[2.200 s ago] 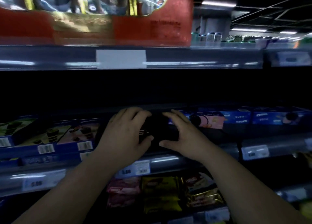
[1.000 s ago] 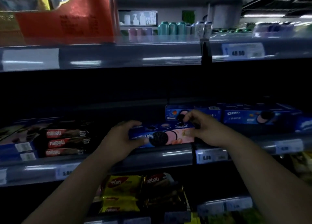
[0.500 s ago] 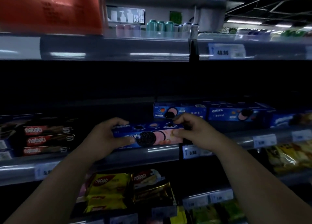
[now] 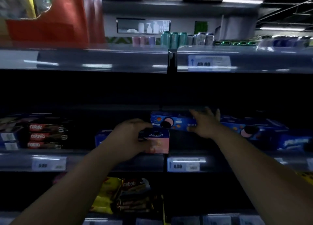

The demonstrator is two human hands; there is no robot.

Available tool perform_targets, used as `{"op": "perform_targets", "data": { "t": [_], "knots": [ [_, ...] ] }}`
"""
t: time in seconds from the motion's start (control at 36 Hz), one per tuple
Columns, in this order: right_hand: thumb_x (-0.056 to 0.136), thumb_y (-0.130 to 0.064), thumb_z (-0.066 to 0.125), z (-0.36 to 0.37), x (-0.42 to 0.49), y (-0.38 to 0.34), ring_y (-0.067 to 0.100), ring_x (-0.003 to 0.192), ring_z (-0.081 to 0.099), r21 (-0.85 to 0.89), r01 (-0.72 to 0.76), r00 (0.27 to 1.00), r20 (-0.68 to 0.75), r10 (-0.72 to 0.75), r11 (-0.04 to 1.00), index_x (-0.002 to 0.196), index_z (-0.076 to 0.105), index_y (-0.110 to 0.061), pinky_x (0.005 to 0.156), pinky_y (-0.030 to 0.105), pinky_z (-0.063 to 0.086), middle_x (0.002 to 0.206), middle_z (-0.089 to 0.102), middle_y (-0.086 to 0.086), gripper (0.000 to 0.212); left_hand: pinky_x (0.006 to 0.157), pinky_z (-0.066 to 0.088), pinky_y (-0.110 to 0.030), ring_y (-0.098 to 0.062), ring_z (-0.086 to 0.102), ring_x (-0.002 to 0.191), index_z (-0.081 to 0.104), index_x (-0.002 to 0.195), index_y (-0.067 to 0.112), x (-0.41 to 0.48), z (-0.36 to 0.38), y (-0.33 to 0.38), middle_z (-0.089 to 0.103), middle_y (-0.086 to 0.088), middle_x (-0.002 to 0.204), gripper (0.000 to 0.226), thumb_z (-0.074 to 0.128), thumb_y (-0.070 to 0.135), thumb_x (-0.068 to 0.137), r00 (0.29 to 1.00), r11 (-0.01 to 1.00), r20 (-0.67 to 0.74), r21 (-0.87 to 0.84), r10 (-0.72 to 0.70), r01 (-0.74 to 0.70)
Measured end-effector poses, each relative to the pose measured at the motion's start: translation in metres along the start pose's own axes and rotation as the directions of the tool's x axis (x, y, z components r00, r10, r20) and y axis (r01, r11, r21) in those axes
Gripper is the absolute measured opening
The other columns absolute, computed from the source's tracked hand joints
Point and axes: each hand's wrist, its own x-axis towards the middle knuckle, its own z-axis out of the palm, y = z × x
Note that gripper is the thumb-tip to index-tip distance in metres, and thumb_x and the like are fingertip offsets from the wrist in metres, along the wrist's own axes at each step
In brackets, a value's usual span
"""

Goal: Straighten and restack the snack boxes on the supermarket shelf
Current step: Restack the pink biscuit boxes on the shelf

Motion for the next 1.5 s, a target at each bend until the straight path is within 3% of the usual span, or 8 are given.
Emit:
{"op": "perform_targets", "data": {
  "t": [0.22,0.33,0.64,0.81,0.94,1.14,1.25,1.5],
  "knots": [
    [0.076,-0.034,0.073,-0.004,0.008,-0.006,0.026,0.120,0.038,-0.105,0.090,0.971,-0.211,-0.111,0.990,0.131,0.050,-0.030,0.103,0.050,0.021,0.125,0.054,-0.001,0.060,0.081,0.035,0.001,0.008,0.047,0.106,0.057,0.127,0.033,-0.012,0.008,-0.001,0.045,0.029,0.118,0.047,0.073,0.030,0.083,0.983,0.985,-0.168,-0.169,-0.069,0.040],
    [0.058,-0.004,0.072,-0.010,-0.010,-0.015,0.030,0.102,0.047,-0.014,0.215,0.752,-0.636,-0.175,0.976,0.109,0.060,-0.023,0.085,0.039,0.026,0.106,0.058,0.002,0.056,0.092,0.046,-0.020,0.002,0.050,0.114,0.057,0.124,0.035,-0.010,0.006,-0.011,0.051,0.018,0.122,0.048,0.076,0.029,0.081,0.938,0.925,-0.275,-0.366,-0.213,0.103],
    [0.076,-0.002,0.056,-0.005,-0.050,-0.034,0.034,0.111,0.049,0.088,0.619,0.353,-0.919,-0.176,0.781,0.106,0.046,-0.008,0.092,0.054,0.042,0.119,0.049,0.014,0.032,0.055,0.054,-0.031,-0.028,0.069,0.070,0.061,0.107,0.010,-0.003,-0.033,0.010,0.068,-0.023,0.100,0.052,0.052,0.055,0.082,0.879,0.139,0.229,-0.940,-0.419,0.311],
    [0.075,-0.037,0.048,-0.017,-0.067,-0.069,0.024,0.120,0.051,0.247,0.592,0.565,-0.806,-0.176,0.767,0.087,0.065,-0.064,0.108,0.053,0.037,0.112,0.059,-0.011,0.034,0.062,0.054,-0.035,-0.032,0.069,0.087,0.050,0.129,0.024,-0.019,-0.035,0.023,0.070,-0.020,0.109,0.080,0.062,0.073,0.068,0.850,0.382,0.526,-0.778,-0.038,0.499],
    [0.073,-0.024,0.076,-0.012,-0.074,-0.094,0.034,0.114,0.054,0.000,0.599,0.413,-0.857,-0.309,0.800,0.112,0.048,-0.013,0.091,0.044,0.044,0.121,0.055,0.014,0.050,0.094,0.051,-0.053,-0.036,0.065,0.106,0.061,0.122,0.024,-0.033,-0.036,0.029,0.068,-0.015,0.120,0.065,0.082,0.040,0.063,0.849,0.319,0.527,-0.812,0.043,0.488],
    [0.062,-0.019,0.085,-0.033,-0.092,-0.105,0.022,0.123,0.039,0.230,0.515,0.738,-0.608,-0.291,0.826,0.127,0.039,-0.033,0.101,0.036,0.036,0.137,0.029,-0.004,0.081,0.079,0.058,-0.030,-0.020,0.070,0.092,0.062,0.119,0.015,-0.028,-0.067,0.000,0.074,-0.006,0.107,0.059,0.080,-0.002,0.065,0.927,0.622,0.374,-0.731,0.020,0.281],
    [0.064,-0.034,0.088,-0.046,-0.098,-0.099,-0.009,0.128,0.037,0.642,0.472,0.879,-0.400,-0.260,0.605,0.134,0.023,-0.059,0.100,0.023,0.042,0.142,0.031,-0.025,0.099,0.096,0.048,-0.022,-0.002,0.060,0.108,0.044,0.141,0.038,-0.017,-0.087,-0.017,0.058,0.019,0.127,0.085,0.086,0.021,0.069,0.983,0.984,0.181,-0.177,0.012,0.021],
    [0.080,-0.023,0.078,-0.021,-0.076,-0.091,0.004,0.117,0.053,0.837,0.201,0.979,-0.171,-0.106,0.509,0.122,0.053,-0.041,0.090,0.015,0.043,0.123,0.058,-0.019,0.052,0.083,0.046,-0.020,-0.002,0.058,0.097,0.066,0.118,0.034,-0.001,-0.082,-0.051,0.060,0.014,0.117,0.052,0.081,0.047,0.069,0.999,0.993,0.008,-0.116,-0.031,0.032]
  ]
}}
